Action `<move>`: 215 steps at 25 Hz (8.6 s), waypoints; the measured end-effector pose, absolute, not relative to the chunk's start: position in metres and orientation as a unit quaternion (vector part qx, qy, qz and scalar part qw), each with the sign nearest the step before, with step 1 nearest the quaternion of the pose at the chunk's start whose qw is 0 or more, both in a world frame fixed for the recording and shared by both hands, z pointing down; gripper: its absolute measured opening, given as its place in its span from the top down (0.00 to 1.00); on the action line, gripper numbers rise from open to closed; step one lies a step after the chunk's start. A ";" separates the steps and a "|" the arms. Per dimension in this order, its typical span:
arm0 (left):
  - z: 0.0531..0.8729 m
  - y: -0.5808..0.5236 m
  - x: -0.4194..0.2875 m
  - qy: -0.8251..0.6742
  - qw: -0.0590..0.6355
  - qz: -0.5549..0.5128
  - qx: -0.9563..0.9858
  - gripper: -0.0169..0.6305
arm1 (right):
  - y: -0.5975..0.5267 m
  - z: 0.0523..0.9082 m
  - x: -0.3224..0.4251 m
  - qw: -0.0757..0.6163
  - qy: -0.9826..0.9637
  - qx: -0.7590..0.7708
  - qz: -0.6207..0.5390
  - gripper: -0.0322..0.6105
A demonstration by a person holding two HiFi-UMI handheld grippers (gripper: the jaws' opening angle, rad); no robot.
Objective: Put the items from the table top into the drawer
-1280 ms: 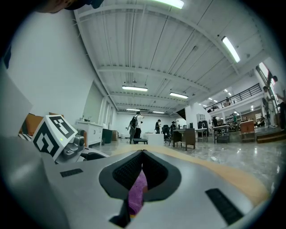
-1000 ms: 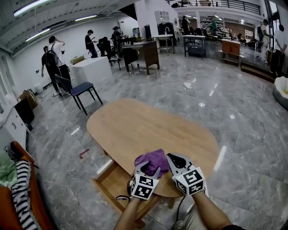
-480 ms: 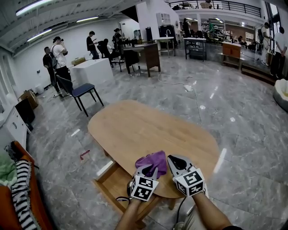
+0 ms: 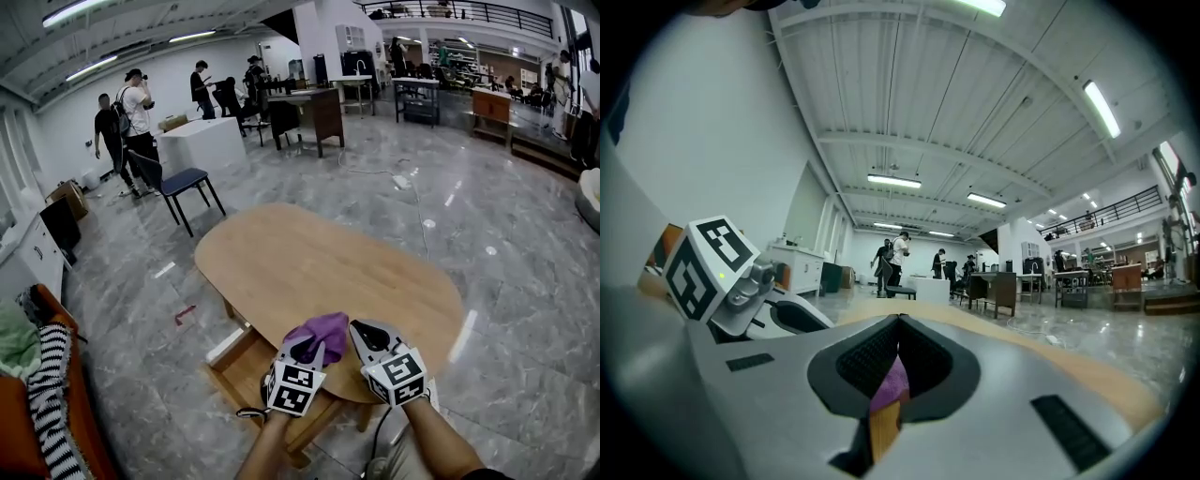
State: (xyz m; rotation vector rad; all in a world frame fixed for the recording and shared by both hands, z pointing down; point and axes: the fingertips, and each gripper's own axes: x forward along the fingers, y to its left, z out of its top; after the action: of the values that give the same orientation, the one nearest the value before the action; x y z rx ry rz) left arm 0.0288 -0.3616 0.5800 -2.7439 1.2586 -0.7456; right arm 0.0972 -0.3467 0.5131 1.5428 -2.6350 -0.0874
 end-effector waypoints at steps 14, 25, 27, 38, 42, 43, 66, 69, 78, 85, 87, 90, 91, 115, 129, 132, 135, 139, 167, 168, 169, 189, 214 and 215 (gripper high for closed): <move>0.573 -0.338 -0.020 0.437 0.010 -0.225 -0.871 0.89 | -0.326 0.509 0.054 0.068 -0.869 0.487 -0.058 0.92; 0.567 -0.314 -0.067 0.466 0.002 -0.220 -0.857 0.89 | -0.308 0.502 0.019 0.080 -0.878 0.466 -0.078 0.92; 0.567 -0.309 -0.075 0.475 0.002 -0.219 -0.852 0.89 | -0.305 0.499 0.015 0.077 -0.878 0.466 -0.080 0.92; 0.560 -0.285 -0.113 0.507 -0.005 -0.208 -0.836 0.89 | -0.292 0.506 -0.015 0.091 -0.886 0.446 -0.092 0.92; 0.565 -0.278 -0.122 0.514 -0.012 -0.209 -0.832 0.89 | -0.289 0.506 -0.023 0.093 -0.888 0.440 -0.096 0.92; 0.566 -0.277 -0.124 0.515 -0.013 -0.210 -0.831 0.89 | -0.289 0.507 -0.025 0.094 -0.889 0.438 -0.097 0.92; 0.610 -0.268 -0.132 0.516 -0.065 -0.222 -0.825 0.89 | -0.281 0.506 -0.043 0.112 -0.892 0.421 -0.122 0.92; 0.615 -0.270 -0.128 0.513 -0.066 -0.222 -0.827 0.89 | -0.279 0.507 -0.045 0.114 -0.892 0.419 -0.127 0.92; 0.624 -0.272 -0.122 0.501 -0.083 -0.217 -0.833 0.89 | -0.275 0.505 -0.048 0.109 -0.892 0.417 -0.134 0.92; 0.632 -0.273 -0.113 0.495 -0.094 -0.215 -0.836 0.84 | -0.275 0.507 -0.048 0.109 -0.894 0.413 -0.131 0.92; 0.631 -0.274 -0.114 0.495 -0.094 -0.207 -0.838 0.79 | -0.274 0.508 -0.051 0.110 -0.895 0.411 -0.131 0.92; 0.622 -0.278 -0.112 0.501 -0.096 -0.176 -0.842 0.64 | -0.273 0.507 -0.049 0.114 -0.896 0.409 -0.134 0.92; 0.620 -0.280 -0.112 0.503 -0.097 -0.168 -0.842 0.60 | -0.273 0.507 -0.049 0.115 -0.896 0.408 -0.134 0.92; 0.602 -0.277 -0.111 0.493 -0.089 -0.136 -0.855 0.51 | -0.278 0.516 -0.050 0.124 -0.893 0.410 -0.135 0.92; 0.553 -0.265 -0.102 0.489 -0.056 -0.082 -0.867 0.83 | -0.279 0.517 -0.048 0.132 -0.891 0.414 -0.134 0.92; 0.544 -0.262 -0.104 0.495 -0.042 -0.070 -0.865 0.88 | -0.279 0.519 -0.050 0.133 -0.890 0.415 -0.135 0.92; 0.535 -0.261 -0.109 0.503 -0.028 -0.058 -0.862 0.95 | -0.279 0.519 -0.053 0.128 -0.891 0.415 -0.134 0.92; 0.522 -0.259 -0.112 0.510 -0.018 -0.048 -0.859 0.96 | -0.279 0.516 -0.054 0.129 -0.892 0.412 -0.135 0.92; 0.511 -0.254 -0.111 0.515 0.002 -0.036 -0.857 0.97 | -0.274 0.513 -0.052 0.118 -0.896 0.409 -0.126 0.92; 0.512 -0.254 -0.108 0.513 0.002 -0.036 -0.858 0.97 | -0.274 0.513 -0.050 0.119 -0.895 0.410 -0.127 0.92; 0.513 -0.254 -0.107 0.511 0.001 -0.036 -0.859 0.97 | -0.275 0.513 -0.048 0.121 -0.894 0.412 -0.129 0.92; 0.529 -0.266 -0.051 0.456 -0.015 -0.045 -0.889 0.97 | -0.295 0.518 0.029 0.164 -0.855 0.483 -0.098 0.92; 0.541 -0.287 0.025 0.401 -0.024 -0.062 -0.914 0.97 | -0.315 0.524 0.141 0.151 -0.825 0.544 -0.022 0.92; 0.541 -0.287 0.027 0.400 -0.024 -0.063 -0.914 0.97 | -0.315 0.528 0.144 0.157 -0.824 0.544 -0.016 0.92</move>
State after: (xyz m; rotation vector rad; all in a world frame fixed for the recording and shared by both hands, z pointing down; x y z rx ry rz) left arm 0.0271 -0.2874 0.5414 -2.9169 1.2750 -0.2008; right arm 0.1444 -0.3150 0.5275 1.5561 -2.3598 -0.0447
